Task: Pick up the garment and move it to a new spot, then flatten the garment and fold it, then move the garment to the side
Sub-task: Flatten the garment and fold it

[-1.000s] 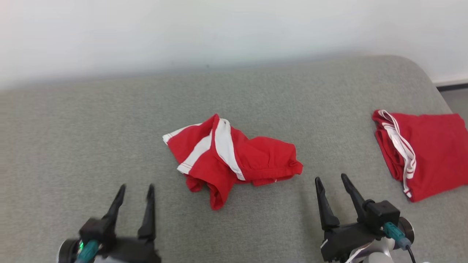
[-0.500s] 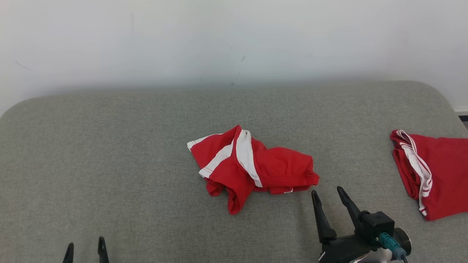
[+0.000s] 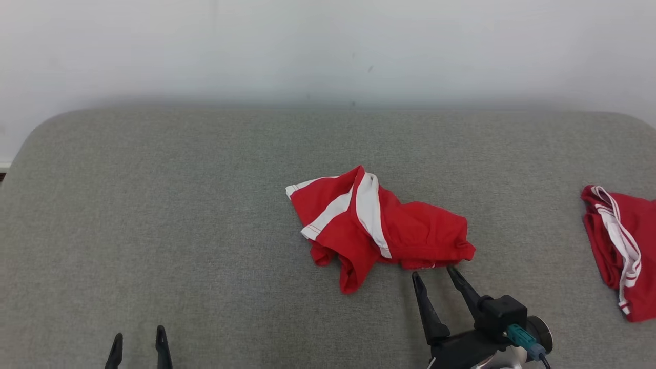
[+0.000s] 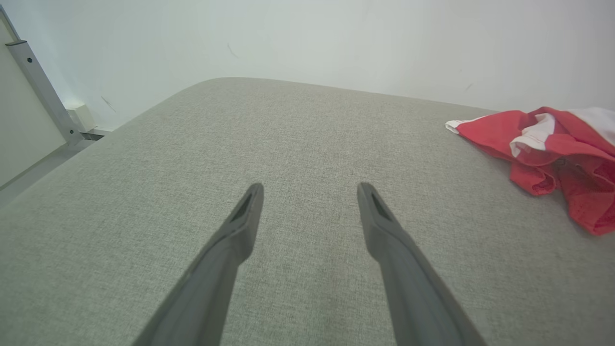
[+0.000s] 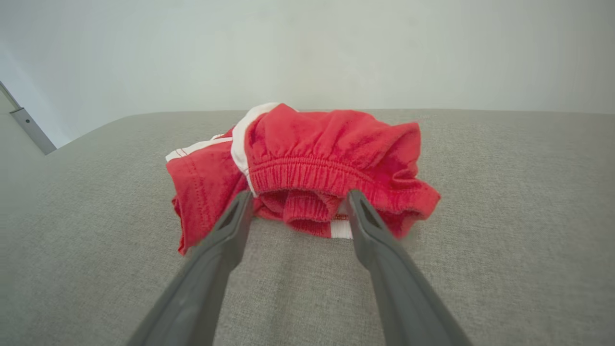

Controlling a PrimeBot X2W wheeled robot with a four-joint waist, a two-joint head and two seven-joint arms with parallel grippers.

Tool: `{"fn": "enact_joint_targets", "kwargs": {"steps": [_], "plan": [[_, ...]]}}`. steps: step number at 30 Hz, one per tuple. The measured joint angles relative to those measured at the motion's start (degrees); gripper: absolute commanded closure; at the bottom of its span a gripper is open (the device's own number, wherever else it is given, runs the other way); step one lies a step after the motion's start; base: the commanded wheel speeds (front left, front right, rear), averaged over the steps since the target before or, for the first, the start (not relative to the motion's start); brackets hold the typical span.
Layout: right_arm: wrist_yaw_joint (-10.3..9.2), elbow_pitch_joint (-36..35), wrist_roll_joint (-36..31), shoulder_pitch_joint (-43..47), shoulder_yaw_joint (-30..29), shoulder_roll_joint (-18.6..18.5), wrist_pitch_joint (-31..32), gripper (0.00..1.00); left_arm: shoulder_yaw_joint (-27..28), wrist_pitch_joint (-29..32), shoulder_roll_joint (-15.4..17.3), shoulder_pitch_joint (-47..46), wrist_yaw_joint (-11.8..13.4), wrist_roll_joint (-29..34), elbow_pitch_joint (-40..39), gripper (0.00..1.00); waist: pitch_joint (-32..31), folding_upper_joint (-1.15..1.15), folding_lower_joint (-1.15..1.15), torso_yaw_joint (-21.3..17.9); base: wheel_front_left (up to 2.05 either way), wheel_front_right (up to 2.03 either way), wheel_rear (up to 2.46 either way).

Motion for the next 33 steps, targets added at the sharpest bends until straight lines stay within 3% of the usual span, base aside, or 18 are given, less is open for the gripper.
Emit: {"fn": "enact_joint_targets", "kwargs": {"steps": [11, 21, 22, 23, 24, 33], "plan": [[0.0, 4.1, 1.3, -3.7, 1.8, 0.0, 0.0, 0.0, -3.3, 0.0, 0.0, -1.4, 0.9, -1.1, 0.3, 0.0, 3.1, 0.0, 0.0, 5.1, 0.0, 0.0, 0.0], [0.0, 2.5, 2.1, -5.4, 0.9, 0.0, 0.0, 0.01, -4.5, 0.0, 0.0, -1.9, 1.4, -1.6, 0.2, 0.0, 5.6, 0.0, 0.0, 8.6, 0.0, 0.0, 0.0], [0.0, 2.0, 2.3, -5.5, 0.6, 0.0, 0.0, 0.36, -4.6, 0.0, 0.0, -1.9, 1.5, -1.6, 0.2, 0.0, 5.7, 0.0, 0.0, 8.8, 0.0, 0.0, 0.0], [0.0, 2.0, 2.3, -5.5, 0.6, 0.0, 0.0, 0.8, -4.6, 0.0, 0.0, -1.9, 1.5, -1.6, 0.2, 0.0, 5.7, 0.0, 0.0, 8.8, 0.0, 0.0, 0.0], [0.0, 1.3, 2.9, -5.5, 0.1, 0.0, 0.0, 1.0, -4.6, 0.0, 0.0, -1.9, 1.6, -1.6, 0.2, 0.0, 5.8, 0.0, 0.0, 8.9, 0.0, 0.0, 0.0], [0.0, -4.7, 4.1, -6.9, -4.7, 0.0, 0.0, 1.0, -6.3, 0.0, 0.0, -2.5, 2.2, -2.1, 0.2, 0.0, 5.6, 0.0, 0.0, 7.8, 0.0, 0.0, 0.0]]}}
